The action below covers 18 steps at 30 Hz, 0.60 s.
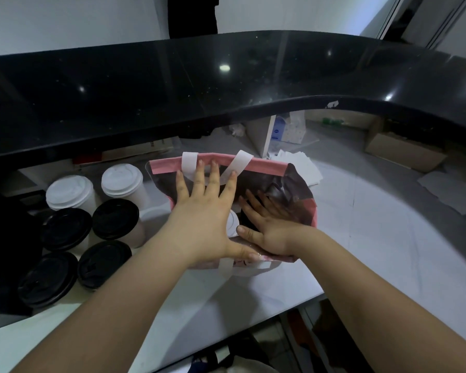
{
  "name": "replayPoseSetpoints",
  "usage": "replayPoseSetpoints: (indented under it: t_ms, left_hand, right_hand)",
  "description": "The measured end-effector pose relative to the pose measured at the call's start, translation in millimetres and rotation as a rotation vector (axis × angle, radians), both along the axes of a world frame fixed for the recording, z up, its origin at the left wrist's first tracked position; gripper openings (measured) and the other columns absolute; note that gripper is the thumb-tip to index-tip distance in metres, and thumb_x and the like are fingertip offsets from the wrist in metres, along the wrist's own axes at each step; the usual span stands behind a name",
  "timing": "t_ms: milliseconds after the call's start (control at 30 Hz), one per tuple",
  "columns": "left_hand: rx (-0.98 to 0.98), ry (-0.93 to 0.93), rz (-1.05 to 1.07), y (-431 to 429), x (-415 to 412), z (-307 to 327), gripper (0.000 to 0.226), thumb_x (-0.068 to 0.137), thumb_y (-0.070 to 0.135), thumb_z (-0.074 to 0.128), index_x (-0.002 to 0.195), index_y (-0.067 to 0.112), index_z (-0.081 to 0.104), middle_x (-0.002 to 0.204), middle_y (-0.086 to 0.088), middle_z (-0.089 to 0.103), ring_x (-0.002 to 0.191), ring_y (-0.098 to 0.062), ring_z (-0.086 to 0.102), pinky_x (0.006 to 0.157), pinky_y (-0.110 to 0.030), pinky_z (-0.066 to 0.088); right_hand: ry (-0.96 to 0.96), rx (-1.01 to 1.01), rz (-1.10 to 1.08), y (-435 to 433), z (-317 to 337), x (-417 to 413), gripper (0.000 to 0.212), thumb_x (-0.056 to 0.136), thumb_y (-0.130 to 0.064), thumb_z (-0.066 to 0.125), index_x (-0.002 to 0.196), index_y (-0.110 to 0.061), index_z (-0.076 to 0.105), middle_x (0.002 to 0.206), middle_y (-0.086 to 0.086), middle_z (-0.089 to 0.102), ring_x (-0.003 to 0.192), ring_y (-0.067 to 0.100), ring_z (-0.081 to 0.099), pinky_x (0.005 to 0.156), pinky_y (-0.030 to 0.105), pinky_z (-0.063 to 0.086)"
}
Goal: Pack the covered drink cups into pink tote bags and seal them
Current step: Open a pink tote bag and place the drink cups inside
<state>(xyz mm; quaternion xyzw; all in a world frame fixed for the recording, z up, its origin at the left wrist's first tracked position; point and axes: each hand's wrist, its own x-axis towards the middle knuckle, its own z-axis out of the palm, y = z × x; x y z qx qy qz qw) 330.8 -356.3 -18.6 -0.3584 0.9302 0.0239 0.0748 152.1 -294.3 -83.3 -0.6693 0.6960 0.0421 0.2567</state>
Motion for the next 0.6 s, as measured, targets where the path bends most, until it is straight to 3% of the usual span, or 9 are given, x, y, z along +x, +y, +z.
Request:
replayPoseSetpoints:
  t_ms: [167,233,267,367,433,500,600]
  left_hand:
    - [-0.021,0.106,-0.001,-10.2,-1.3,14.9,0.122,0.058,0.095,0.025,0.152,0.028,-0.015,0.164,-0.008,-0.011,0.148,-0.030,-0.021,0.116,-0.066,-0.003]
    - [-0.012,0.133,-0.016,-15.6,-0.1,20.2,0.106,0.073,0.086,0.035,0.154,0.032,-0.008,0.165,-0.007,-0.006,0.150,-0.028,-0.015,0.117,-0.064,-0.002]
    - [-0.008,0.144,-0.021,-18.0,0.8,22.1,0.098,0.080,0.080,0.040,0.154,0.033,-0.004,0.165,-0.006,-0.003,0.150,-0.028,-0.011,0.117,-0.064,0.000]
    - [0.009,0.215,-0.027,-22.8,2.5,26.7,0.081,0.088,0.067,0.048,0.153,0.034,0.015,0.164,-0.002,0.014,0.151,-0.025,0.004,0.118,-0.061,0.007]
    - [-0.008,0.305,-0.046,-24.8,2.9,30.2,0.069,0.089,0.061,0.052,0.149,0.034,0.029,0.156,0.001,0.032,0.147,-0.022,0.021,0.117,-0.054,0.019]
    - [-0.040,0.394,-0.072,-27.2,2.9,33.9,0.057,0.089,0.055,0.055,0.140,0.033,0.042,0.142,0.004,0.048,0.134,-0.021,0.037,0.109,-0.047,0.030]
    - [-0.055,0.457,-0.084,-34.5,4.0,38.5,0.048,0.090,0.051,0.056,0.134,0.032,0.051,0.134,0.007,0.056,0.126,-0.021,0.044,0.101,-0.043,0.034]
  right_hand:
    - [-0.055,-0.011,-0.025,-8.9,33.3,-2.9,0.078,0.090,-0.065,0.041,0.152,-0.042,-0.001,0.157,-0.019,-0.023,0.146,0.015,-0.022,0.116,0.048,-0.005]
    - [-0.069,-0.081,-0.025,-7.8,54.0,0.0,0.074,0.089,-0.058,0.051,0.152,-0.041,0.016,0.161,-0.015,-0.008,0.149,0.016,-0.009,0.119,0.050,0.006]
    - [-0.080,-0.139,-0.038,-6.3,64.8,1.9,0.068,0.089,-0.054,0.055,0.149,-0.038,0.028,0.162,-0.012,0.008,0.149,0.017,0.007,0.119,0.047,0.017]
    - [-0.063,-0.350,-0.136,1.1,92.6,6.3,0.042,0.087,-0.035,0.066,0.129,-0.031,0.058,0.132,-0.008,0.058,0.118,0.017,0.054,0.096,0.031,0.045]
    - [0.001,-0.453,-0.208,7.0,104.5,8.3,0.029,0.086,-0.025,0.067,0.115,-0.029,0.065,0.110,-0.007,0.066,0.098,0.018,0.060,0.080,0.028,0.049]
    - [0.034,-0.546,-0.262,12.6,110.8,9.9,0.025,0.085,-0.022,0.069,0.109,-0.027,0.068,0.101,-0.006,0.067,0.089,0.017,0.059,0.070,0.021,0.045]
    - [0.068,-0.668,-0.293,17.6,116.2,14.2,0.022,0.084,-0.018,0.070,0.106,-0.024,0.071,0.097,-0.003,0.068,0.087,0.019,0.057,0.068,0.023,0.046]
